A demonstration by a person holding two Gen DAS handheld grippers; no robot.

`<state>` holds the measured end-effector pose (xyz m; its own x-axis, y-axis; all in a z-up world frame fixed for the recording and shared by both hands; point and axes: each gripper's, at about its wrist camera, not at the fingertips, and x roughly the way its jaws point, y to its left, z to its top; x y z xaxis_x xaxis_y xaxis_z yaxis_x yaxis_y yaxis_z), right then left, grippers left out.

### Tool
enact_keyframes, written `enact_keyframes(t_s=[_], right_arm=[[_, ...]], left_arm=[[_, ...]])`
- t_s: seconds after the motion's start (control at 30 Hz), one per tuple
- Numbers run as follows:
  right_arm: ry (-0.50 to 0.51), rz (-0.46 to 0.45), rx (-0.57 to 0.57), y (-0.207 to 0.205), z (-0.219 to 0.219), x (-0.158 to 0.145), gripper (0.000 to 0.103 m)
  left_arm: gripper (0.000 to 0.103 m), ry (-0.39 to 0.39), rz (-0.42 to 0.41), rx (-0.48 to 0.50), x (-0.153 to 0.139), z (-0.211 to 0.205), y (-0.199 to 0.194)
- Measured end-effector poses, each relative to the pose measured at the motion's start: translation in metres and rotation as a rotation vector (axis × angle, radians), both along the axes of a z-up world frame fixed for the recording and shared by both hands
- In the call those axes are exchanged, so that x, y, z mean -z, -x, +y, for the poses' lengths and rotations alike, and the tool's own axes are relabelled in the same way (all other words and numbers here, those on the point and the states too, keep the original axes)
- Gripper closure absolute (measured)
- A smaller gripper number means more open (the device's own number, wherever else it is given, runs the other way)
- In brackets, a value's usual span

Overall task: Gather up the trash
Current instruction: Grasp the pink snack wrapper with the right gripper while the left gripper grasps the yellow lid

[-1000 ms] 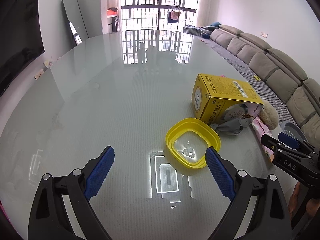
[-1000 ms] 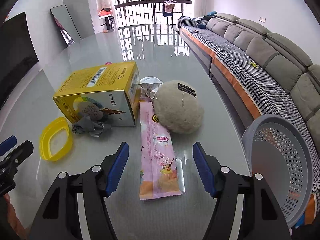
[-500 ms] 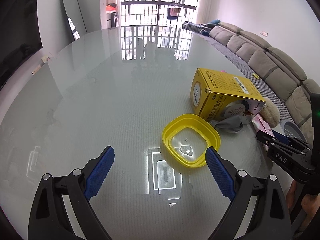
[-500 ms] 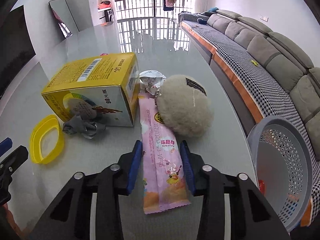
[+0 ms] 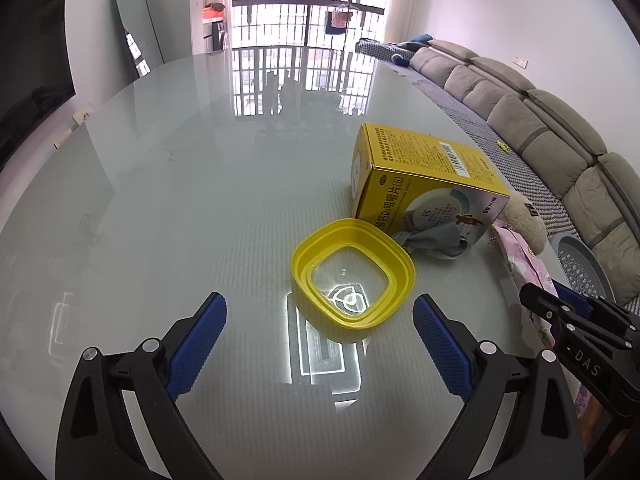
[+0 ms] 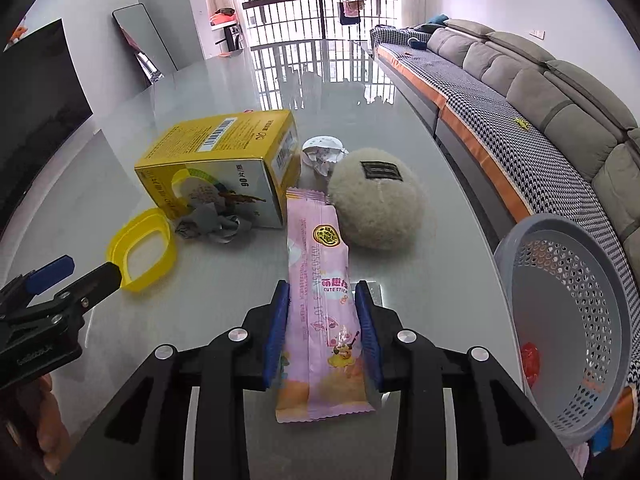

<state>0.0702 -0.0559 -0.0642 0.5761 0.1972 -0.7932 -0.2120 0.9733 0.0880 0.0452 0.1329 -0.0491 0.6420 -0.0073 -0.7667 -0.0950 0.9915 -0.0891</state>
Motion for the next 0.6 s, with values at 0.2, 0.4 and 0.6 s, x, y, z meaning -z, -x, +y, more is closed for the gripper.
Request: enact_keyframes(t_s=[0.2,0.4,0.6], right_arm=[[-0.03,-0.004,-0.006,0.024,-0.016,-0.004,0.07],[-0.063,-0.015,-0.031,0.041,-0.033,-0.008,0.07],[-0.091,-0.004,-0.044,0.046,-0.044,-0.004,0.07]], left_arm=[[0.01,0.022,0.024,0.002,0.005,-0.011,-0.007],[0.01,0.03,0.045,-0.009,0.009,-0.019,-0.015],[0.01,0.035,0.073,-0.034,0.014,-0.026,-0.026]])
